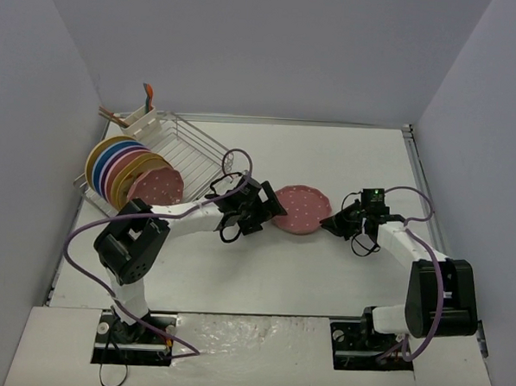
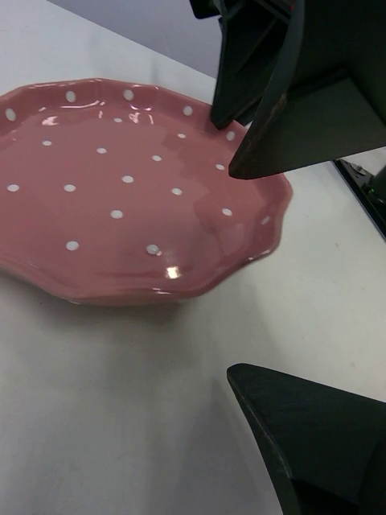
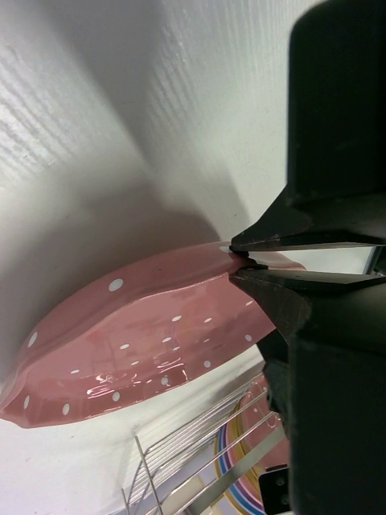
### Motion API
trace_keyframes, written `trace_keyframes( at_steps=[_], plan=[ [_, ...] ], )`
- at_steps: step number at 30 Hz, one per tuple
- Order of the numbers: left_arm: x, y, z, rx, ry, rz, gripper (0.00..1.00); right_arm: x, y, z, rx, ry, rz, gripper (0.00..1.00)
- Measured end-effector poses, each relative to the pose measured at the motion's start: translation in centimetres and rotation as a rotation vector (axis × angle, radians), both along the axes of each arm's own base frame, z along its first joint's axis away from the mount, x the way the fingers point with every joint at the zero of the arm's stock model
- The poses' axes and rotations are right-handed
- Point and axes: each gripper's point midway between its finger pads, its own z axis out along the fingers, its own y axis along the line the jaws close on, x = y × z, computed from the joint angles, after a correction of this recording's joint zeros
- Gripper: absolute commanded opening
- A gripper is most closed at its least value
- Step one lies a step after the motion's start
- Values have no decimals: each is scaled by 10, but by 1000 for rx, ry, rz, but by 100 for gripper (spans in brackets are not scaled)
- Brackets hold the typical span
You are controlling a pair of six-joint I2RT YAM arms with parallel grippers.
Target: Load the plates into the dish rack
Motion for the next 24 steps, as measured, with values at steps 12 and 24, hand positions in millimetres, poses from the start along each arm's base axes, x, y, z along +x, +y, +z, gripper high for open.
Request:
trace_keyframes(
  at_steps=[12, 24],
  plan=[
    [16, -18, -14, -67, 56, 86, 79, -13, 6, 5, 65, 1, -17, 0],
    [24, -25, -17, -141, 72, 160, 44, -18, 10, 3, 106, 14, -28, 0]
  ],
)
